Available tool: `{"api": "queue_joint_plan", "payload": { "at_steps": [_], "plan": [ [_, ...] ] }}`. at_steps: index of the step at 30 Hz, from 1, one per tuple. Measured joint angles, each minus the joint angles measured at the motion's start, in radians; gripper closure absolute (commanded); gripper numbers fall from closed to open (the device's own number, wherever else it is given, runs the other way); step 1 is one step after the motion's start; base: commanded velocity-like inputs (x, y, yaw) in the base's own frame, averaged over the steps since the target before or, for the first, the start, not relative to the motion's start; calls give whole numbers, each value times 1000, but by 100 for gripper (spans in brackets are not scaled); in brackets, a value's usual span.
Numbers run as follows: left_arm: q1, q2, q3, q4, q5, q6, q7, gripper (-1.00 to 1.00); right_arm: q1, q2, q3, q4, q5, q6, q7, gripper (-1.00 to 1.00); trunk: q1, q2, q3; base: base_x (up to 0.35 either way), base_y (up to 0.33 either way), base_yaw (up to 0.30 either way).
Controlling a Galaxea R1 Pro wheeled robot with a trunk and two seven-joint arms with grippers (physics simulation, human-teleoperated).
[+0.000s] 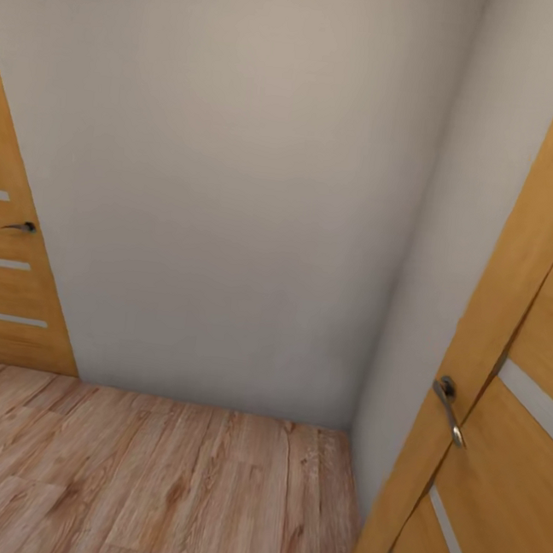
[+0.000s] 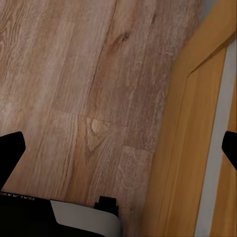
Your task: Move the two storage containers from the living room to the garage. In the garage, place one container on the floor and stack the other container on top of it (either order is fine).
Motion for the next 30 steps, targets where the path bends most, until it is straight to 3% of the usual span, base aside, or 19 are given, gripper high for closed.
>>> {"api": "queue_joint_plan", "payload": {
  "at_steps": [23,30],
  "plan": [
    [0,0,0,0,0,0,0,-100,0,-1,0,0,0,0,0,-100,0,0,0,280,0,0],
    [0,0,0,0,0,1,0,-100,0,0,1,0,0,0,0,-100,0,0,0,61,0,0]
  ]
}}
